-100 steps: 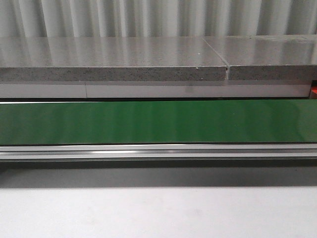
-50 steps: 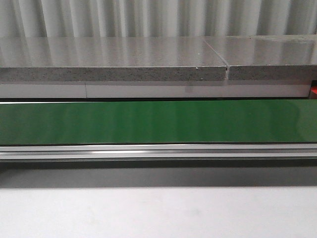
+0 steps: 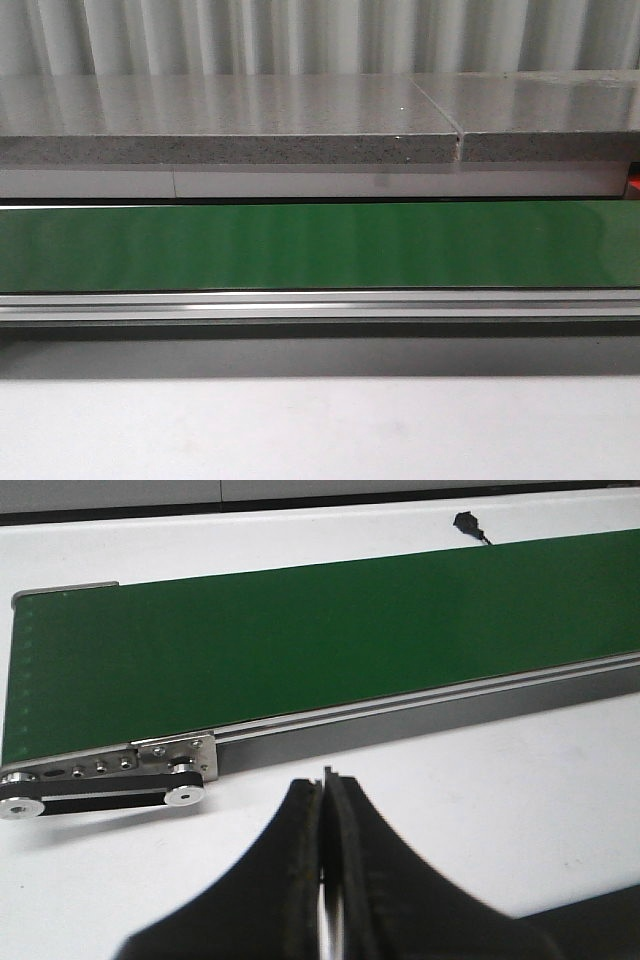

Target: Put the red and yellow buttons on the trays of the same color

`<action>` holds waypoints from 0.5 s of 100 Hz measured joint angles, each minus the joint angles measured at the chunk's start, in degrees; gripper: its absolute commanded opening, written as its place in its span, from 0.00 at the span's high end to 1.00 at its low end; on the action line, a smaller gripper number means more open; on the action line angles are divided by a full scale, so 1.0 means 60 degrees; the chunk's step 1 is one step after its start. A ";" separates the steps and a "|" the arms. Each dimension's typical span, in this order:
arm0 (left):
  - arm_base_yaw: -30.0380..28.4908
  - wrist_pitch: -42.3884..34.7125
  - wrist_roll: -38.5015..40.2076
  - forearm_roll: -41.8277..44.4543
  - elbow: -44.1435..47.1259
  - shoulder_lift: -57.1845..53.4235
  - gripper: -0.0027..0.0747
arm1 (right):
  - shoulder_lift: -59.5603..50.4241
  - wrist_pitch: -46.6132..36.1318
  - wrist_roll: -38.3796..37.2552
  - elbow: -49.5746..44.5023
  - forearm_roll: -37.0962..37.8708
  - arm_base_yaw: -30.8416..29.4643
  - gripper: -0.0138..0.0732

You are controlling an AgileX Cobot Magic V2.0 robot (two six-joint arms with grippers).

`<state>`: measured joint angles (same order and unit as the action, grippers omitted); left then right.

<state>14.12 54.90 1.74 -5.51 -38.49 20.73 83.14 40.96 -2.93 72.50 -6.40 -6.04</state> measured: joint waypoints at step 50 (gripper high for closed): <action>0.0000 0.0006 0.0000 0.0000 0.0000 0.0000 0.99 | -0.1713 -0.0751 0.0387 -0.1625 0.0000 0.0847 0.92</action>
<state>14.12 54.94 1.74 -5.51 -38.49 20.73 72.86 36.46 -0.61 62.75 -6.40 -0.96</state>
